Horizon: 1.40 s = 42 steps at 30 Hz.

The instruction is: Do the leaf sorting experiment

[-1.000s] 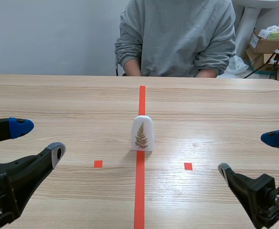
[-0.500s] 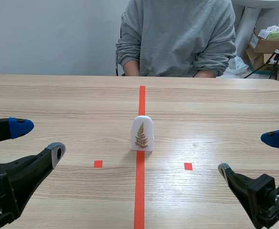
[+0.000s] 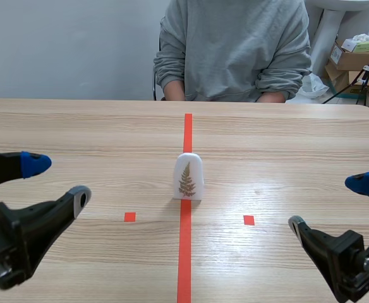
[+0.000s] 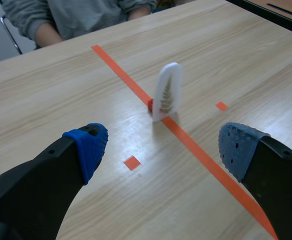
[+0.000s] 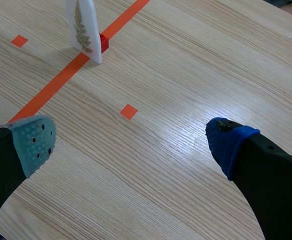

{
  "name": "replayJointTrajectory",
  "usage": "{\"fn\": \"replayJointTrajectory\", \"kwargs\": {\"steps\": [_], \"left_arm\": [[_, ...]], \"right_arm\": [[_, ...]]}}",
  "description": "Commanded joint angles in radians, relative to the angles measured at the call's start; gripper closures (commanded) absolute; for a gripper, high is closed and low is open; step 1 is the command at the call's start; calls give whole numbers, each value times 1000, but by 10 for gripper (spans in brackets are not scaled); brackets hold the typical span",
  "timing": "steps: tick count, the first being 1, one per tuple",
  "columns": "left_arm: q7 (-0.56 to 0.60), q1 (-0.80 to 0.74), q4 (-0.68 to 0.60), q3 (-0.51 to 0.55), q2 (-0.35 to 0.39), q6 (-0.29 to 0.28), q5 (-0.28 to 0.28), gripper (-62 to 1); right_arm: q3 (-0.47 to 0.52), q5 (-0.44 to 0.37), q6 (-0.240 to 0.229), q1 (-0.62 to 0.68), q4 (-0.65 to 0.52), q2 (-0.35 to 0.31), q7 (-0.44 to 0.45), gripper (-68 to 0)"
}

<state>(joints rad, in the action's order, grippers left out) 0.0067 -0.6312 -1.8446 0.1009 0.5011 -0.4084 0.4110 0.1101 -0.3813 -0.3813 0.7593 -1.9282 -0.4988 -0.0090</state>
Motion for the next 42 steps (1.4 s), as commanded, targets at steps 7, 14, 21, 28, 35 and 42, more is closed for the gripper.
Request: {"fn": "replayJointTrajectory", "kwargs": {"steps": [7, 14, 21, 28, 35, 42], "left_arm": [[-11, 347, 330, -166, 2, -84, -42, -482], [-1, 655, 625, -441, -18, -97, -99, -482], [1, 878, 849, -604, -126, -95, -143, -482], [3, 1015, 1038, -669, -270, -92, -173, -482], [2, 1049, 1096, -682, -372, -76, -279, -482], [0, 1047, 1096, -682, -404, -55, -326, -482]], "right_arm": [[8, -6, 0, -12, -3, -5, 8, -619], [8, -6, 0, -12, -3, -5, 8, -619], [8, -3, 0, -14, -3, -5, 8, -619], [8, -3, 0, -14, -3, -5, 8, -619], [8, -3, 0, -14, -3, -5, 8, -619], [8, -3, 0, -14, -3, -5, 8, -619]]}}
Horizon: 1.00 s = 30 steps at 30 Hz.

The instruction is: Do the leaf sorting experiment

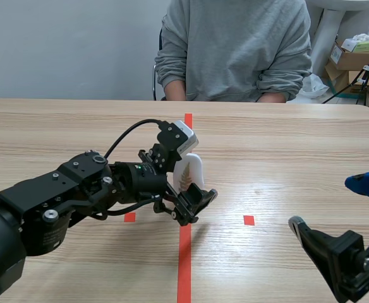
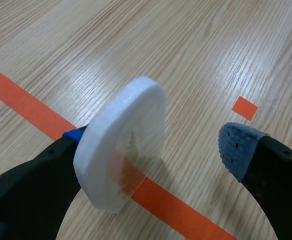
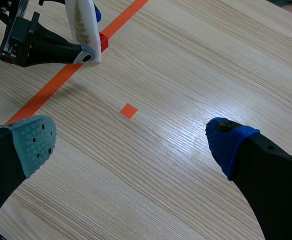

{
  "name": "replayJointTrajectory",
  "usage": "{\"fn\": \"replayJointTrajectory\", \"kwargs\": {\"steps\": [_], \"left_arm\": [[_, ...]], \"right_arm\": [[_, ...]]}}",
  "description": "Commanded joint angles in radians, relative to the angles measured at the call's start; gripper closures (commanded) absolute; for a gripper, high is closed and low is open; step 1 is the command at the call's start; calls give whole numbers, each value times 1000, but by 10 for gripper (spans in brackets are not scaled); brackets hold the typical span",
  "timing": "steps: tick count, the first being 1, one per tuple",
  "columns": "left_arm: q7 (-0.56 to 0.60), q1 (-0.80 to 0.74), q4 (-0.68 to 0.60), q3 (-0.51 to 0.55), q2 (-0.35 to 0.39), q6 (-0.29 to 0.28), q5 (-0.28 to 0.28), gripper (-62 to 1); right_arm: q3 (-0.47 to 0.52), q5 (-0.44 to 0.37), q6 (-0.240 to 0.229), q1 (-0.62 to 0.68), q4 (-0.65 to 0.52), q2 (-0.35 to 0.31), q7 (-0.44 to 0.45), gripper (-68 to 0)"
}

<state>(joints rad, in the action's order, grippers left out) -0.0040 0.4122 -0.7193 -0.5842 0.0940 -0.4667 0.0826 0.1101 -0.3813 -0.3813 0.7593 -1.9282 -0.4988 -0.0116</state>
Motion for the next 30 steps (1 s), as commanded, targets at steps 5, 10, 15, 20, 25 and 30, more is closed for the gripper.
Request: {"fn": "replayJointTrajectory", "kwargs": {"steps": [5, 10, 15, 20, 25, 30], "left_arm": [[7, 3, -30, 3, 4, 11, -26, -481], [7, 3, -30, 3, 4, 11, -43, -390], [6, 3, -30, 3, 4, 11, -54, -275], [7, 3, -30, 3, 4, 11, -54, -174], [12, 3, -30, 3, 4, 11, -54, -80], [14, 3, -30, 3, 4, 11, -54, -52]], "right_arm": [[8, -3, 0, -14, -3, -5, 11, -619], [8, -3, 0, -14, -3, -5, 11, -619], [8, -3, 0, -14, -3, -5, 11, -619], [8, -3, 0, -14, -3, -5, 11, -619], [8, -3, 0, -14, -3, -5, 11, -619], [8, -3, 0, -14, -3, -5, 11, -619]]}}
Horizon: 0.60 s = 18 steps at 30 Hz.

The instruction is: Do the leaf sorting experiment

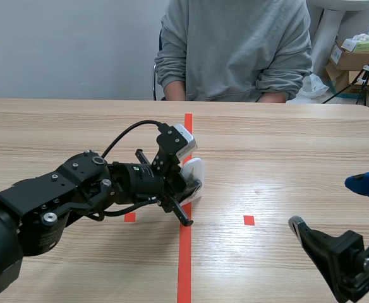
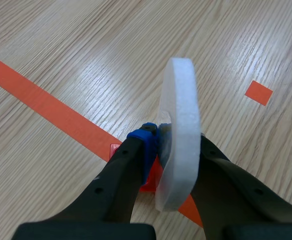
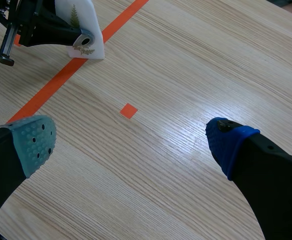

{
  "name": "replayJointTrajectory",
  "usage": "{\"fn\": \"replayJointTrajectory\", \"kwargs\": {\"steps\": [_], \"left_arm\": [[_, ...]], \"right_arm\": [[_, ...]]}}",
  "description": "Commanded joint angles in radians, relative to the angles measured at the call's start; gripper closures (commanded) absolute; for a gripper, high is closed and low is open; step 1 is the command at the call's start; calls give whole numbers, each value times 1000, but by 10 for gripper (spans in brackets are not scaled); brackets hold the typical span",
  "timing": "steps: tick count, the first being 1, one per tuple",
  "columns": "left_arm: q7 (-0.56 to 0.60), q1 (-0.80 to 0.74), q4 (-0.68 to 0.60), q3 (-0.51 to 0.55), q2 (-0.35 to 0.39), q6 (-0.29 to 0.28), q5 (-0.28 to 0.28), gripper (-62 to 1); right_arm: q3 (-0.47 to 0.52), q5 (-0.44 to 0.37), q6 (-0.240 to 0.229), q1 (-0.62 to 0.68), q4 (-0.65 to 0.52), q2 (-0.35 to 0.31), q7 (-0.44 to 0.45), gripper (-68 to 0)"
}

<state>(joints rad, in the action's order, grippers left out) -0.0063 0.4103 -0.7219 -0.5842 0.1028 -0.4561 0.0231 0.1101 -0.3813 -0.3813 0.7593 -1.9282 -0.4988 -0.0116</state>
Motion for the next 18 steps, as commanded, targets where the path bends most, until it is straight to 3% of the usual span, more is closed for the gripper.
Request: {"fn": "replayJointTrajectory", "kwargs": {"steps": [1, 6, 9, 15, 18], "left_arm": [[16, 5, -27, 3, -5, -1, 6, -52], [16, -10, -49, 4, 5, -7, 19, -53], [11, -46, -117, 26, 32, -11, 83, -53], [-15, -184, -311, 188, 72, -45, 111, -53], [-21, -244, -368, 291, 84, -44, 164, -53]], "right_arm": [[8, -3, 0, -14, -3, -5, 11, -619], [8, -3, 0, -14, -3, -5, 11, -619], [8, -3, 0, -15, -3, -5, 11, -619], [8, -3, -1, -43, -3, -5, 8, -619], [8, -3, -1, -53, -3, -5, 7, -619]]}}
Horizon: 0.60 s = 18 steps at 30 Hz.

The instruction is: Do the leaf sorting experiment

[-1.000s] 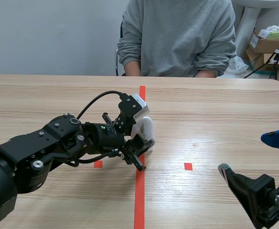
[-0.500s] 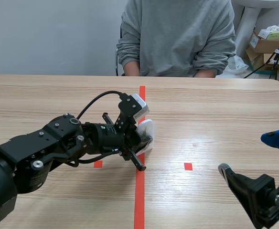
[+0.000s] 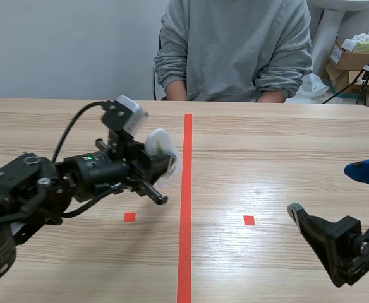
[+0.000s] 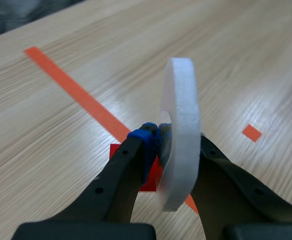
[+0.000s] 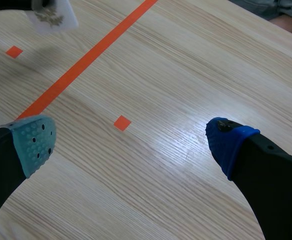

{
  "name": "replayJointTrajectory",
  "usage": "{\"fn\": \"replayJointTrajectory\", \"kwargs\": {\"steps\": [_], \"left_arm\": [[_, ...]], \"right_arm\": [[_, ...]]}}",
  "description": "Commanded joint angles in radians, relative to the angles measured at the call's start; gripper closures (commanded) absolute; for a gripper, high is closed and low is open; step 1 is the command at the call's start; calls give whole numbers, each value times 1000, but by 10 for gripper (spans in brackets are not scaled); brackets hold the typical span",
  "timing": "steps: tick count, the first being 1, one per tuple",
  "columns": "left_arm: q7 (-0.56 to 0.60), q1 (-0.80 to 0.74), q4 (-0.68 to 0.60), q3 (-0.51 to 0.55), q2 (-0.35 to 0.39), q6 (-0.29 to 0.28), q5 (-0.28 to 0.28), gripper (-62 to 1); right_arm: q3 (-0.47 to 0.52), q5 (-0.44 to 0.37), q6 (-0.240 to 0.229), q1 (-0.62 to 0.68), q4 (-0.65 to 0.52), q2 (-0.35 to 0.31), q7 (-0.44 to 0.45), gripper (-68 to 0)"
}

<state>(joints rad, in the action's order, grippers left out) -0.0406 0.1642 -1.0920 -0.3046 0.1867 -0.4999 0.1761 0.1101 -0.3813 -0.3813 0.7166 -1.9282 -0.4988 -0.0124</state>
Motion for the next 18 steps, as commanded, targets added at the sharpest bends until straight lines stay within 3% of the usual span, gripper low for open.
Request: {"fn": "replayJointTrajectory", "kwargs": {"steps": [1, 9, 13, 18], "left_arm": [[13, -11, -3, 50, 0, 7, 16, -53], [51, -44, 1, 337, 31, 117, 23, -53], [56, 8, 61, 380, 89, 199, 23, -53], [99, 118, 239, 398, 157, 228, 22, -53]], "right_arm": [[8, -3, -1, -14, -3, -5, 7, -619], [8, -3, -1, -21, -3, -5, 7, -619], [8, -3, -1, -21, -3, -5, 7, -619], [8, -3, -1, -21, -3, -5, 7, -619]]}}
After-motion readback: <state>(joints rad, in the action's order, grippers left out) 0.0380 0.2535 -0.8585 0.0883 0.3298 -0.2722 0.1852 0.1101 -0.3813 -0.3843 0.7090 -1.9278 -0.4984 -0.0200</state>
